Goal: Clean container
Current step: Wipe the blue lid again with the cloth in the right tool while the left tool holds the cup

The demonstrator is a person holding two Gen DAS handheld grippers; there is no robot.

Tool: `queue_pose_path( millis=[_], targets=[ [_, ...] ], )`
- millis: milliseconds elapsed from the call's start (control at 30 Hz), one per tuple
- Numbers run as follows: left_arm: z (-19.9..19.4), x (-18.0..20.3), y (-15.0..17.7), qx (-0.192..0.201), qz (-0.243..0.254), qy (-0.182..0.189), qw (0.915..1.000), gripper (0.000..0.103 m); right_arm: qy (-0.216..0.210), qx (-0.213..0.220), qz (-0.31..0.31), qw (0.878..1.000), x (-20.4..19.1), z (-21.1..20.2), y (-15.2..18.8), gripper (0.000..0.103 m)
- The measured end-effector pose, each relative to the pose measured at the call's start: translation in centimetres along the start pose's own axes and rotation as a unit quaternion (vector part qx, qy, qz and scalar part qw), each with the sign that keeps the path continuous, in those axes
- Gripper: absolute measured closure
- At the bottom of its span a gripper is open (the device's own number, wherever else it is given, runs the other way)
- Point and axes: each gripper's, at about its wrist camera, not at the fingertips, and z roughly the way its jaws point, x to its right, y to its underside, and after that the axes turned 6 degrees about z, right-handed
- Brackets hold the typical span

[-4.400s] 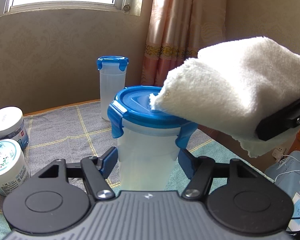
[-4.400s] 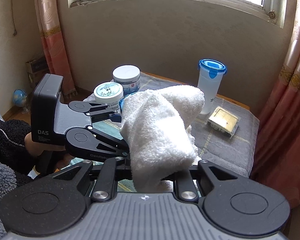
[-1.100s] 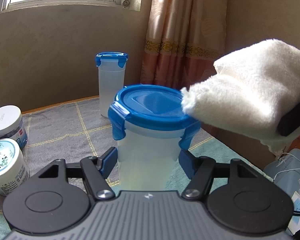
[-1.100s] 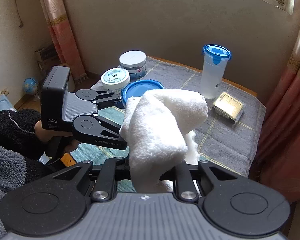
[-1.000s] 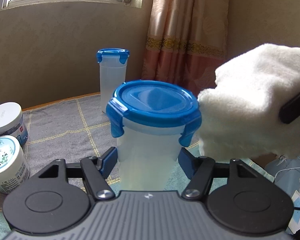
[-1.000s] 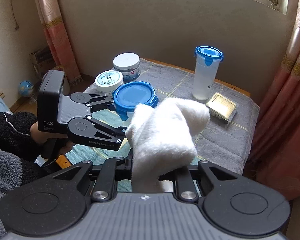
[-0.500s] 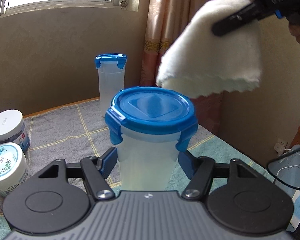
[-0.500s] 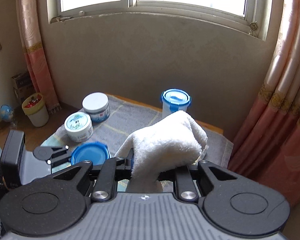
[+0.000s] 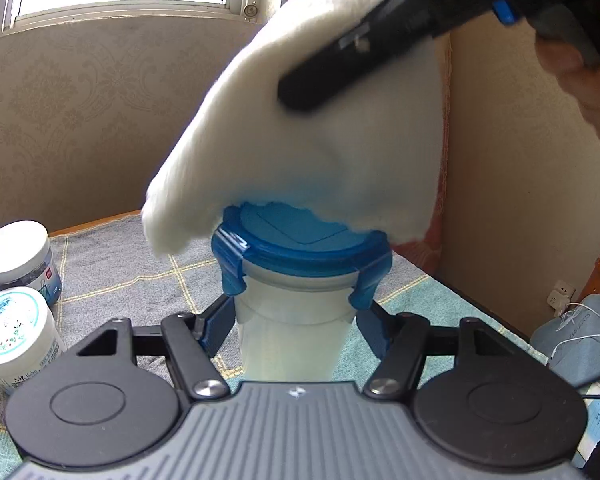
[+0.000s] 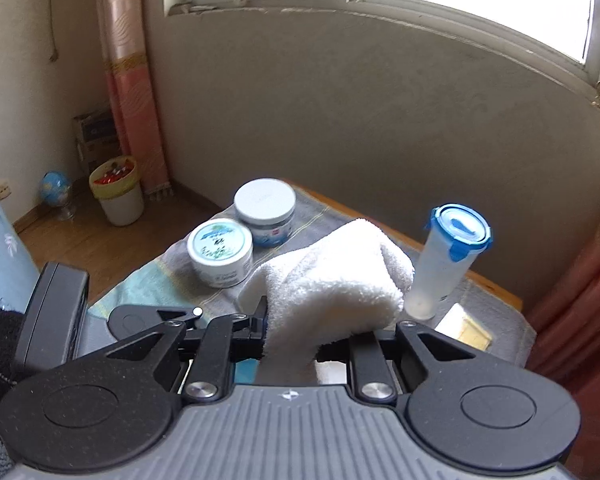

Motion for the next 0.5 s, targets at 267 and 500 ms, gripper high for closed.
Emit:
queue_pose_path(
  millis=[267, 500],
  targets=[
    [0.1, -0.1, -0.1, -0.001, -0.002, 0.002, 1.0, 0.037, -0.038, -0.041, 0.006, 0.998, -1.1, 0.5, 2.0, 0.081],
    [0.1, 0.0, -0.1, -0.001, -0.005, 0.003, 1.0, 0.037, -0.048, -0.045, 0.016, 0.998, -0.9, -0.8, 3.1, 0.081]
  ],
)
